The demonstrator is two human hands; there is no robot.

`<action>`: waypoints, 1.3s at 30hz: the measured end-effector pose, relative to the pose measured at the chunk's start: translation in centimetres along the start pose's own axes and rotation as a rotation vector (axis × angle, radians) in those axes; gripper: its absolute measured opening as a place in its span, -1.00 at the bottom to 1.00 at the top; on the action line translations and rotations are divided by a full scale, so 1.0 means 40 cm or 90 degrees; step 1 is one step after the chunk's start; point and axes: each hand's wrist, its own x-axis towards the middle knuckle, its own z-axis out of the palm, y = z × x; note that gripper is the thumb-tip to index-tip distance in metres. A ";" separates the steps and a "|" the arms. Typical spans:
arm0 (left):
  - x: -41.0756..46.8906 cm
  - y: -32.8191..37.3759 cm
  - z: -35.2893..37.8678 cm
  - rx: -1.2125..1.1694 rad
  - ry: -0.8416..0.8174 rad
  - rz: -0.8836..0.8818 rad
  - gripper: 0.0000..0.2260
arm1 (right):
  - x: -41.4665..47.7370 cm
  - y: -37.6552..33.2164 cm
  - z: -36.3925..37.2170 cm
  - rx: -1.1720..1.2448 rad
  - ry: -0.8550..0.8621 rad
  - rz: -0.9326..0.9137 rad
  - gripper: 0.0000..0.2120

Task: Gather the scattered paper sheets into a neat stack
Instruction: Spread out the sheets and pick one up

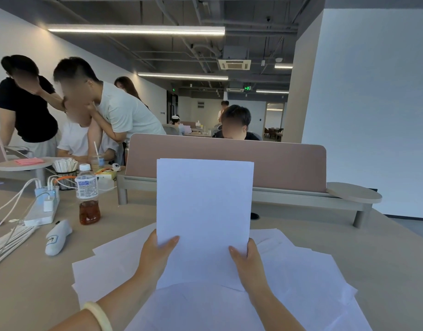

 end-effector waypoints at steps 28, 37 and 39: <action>0.017 -0.058 -0.005 0.120 0.026 -0.119 -0.86 | -0.013 0.028 0.027 -0.047 0.049 0.035 -0.91; 0.015 -0.048 0.046 0.267 0.026 -0.040 -0.79 | 0.010 0.030 -0.019 -0.093 0.095 0.011 -0.82; 0.014 -0.039 0.093 0.269 0.006 -0.039 -0.78 | 0.022 0.017 -0.080 -0.123 0.114 -0.001 -0.76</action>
